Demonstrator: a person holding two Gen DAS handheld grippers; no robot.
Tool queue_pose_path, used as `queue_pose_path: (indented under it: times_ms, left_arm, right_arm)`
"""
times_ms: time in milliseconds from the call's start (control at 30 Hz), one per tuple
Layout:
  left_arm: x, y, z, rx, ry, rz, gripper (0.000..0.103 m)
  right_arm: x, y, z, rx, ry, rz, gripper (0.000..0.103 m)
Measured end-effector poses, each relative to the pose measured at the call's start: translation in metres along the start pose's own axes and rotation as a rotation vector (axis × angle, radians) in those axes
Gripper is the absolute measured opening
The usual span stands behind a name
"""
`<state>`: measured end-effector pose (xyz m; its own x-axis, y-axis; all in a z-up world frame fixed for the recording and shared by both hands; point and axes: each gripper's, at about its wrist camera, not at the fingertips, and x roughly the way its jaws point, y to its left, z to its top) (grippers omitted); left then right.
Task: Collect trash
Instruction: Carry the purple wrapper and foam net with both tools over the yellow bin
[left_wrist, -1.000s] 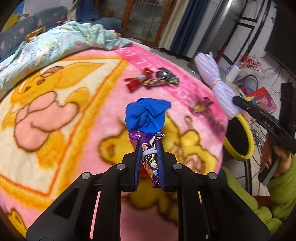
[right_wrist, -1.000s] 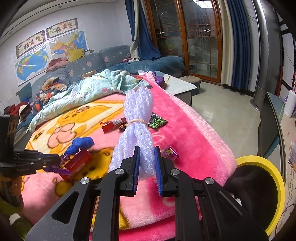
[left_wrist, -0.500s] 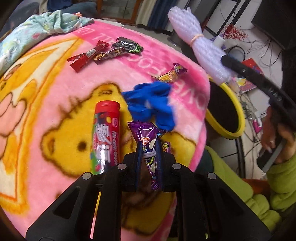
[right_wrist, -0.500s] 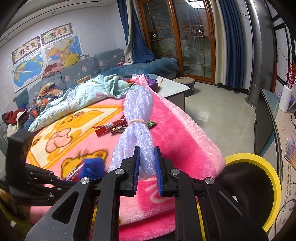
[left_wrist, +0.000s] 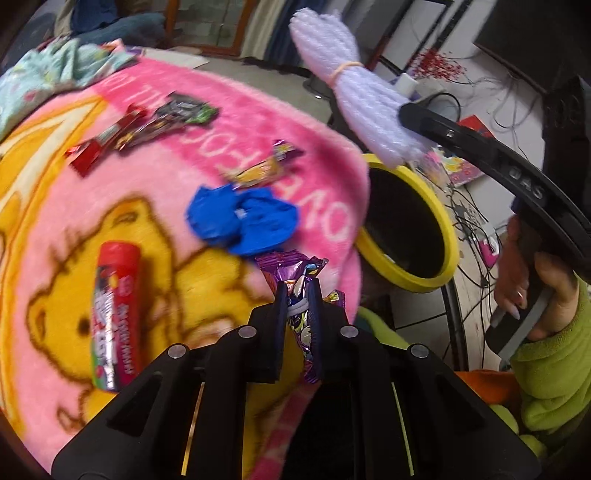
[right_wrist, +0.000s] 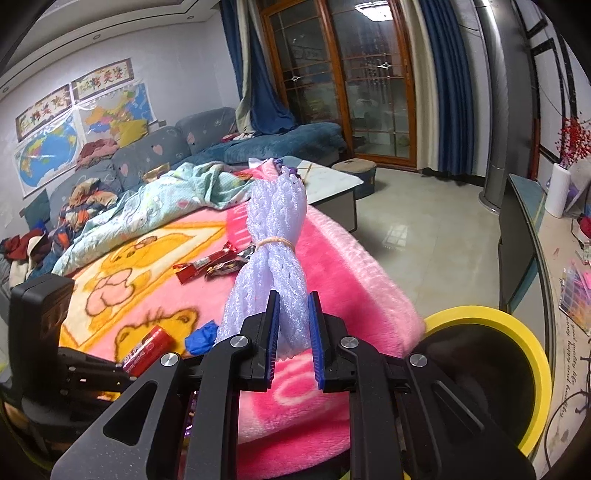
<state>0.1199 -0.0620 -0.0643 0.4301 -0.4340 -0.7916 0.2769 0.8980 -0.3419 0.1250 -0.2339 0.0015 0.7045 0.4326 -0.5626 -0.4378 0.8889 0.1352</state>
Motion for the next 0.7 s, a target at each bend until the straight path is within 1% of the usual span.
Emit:
queue_pose_path:
  times_ms: [167, 400, 700]
  left_arm:
    - [0.003, -0.019, 0.009, 0.021, -0.019, -0.04, 0.006]
    - [0.012, -0.046, 0.027, 0.05, -0.039, -0.075, 0.006]
    - [0.035, -0.083, 0.048, 0.102, -0.049, -0.121, 0.006]
  right_arm:
    - [-0.006, -0.016, 0.002, 0.025, -0.017, -0.029, 0.015]
    - [-0.019, -0.042, 0.002, 0.061, -0.045, -0.079, 0.015]
    - [-0.038, -0.083, -0.007, 0.122, -0.069, -0.167, 0.015]
